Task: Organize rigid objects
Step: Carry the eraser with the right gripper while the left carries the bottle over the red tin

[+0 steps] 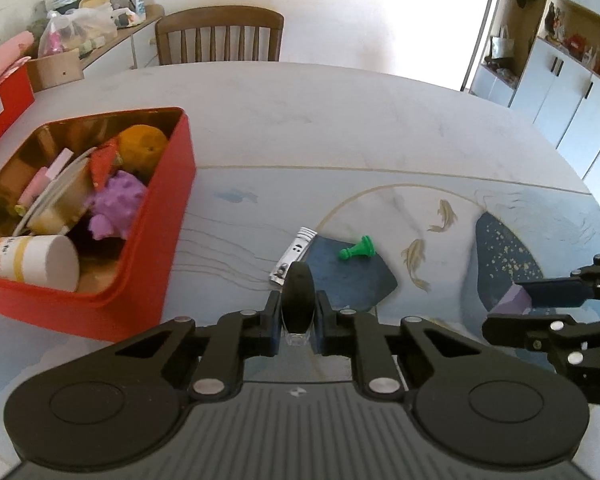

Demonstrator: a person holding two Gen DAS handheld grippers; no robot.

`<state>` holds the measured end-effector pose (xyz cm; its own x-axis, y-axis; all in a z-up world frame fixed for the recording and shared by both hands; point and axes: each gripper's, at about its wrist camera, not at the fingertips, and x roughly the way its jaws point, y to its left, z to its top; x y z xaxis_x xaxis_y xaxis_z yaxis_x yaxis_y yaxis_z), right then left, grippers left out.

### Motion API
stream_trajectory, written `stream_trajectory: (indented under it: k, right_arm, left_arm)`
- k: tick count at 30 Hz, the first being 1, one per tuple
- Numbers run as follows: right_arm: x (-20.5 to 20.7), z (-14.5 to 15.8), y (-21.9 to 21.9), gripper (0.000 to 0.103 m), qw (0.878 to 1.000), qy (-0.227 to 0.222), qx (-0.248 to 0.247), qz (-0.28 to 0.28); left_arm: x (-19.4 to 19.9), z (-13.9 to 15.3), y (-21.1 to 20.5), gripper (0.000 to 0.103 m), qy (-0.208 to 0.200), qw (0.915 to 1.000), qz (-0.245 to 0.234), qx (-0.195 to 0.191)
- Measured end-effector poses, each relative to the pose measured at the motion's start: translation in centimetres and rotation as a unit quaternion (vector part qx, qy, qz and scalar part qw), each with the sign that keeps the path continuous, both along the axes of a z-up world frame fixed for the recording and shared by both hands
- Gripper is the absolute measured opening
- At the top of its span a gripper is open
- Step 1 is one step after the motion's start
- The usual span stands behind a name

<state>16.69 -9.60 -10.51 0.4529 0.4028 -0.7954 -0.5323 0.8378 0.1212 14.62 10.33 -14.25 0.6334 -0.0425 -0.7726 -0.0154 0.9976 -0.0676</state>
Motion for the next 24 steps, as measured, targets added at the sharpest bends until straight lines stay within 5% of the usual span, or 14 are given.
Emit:
stream_trajectory:
  k: [24]
  right_arm:
    - [-1.5, 6.7, 10.7, 0.035, 0.995, -0.071, 0.045, 0.047]
  left_arm:
    - [-2.9, 8.4, 10.9, 0.016, -0.045, 0.9989, 0.013, -0.010]
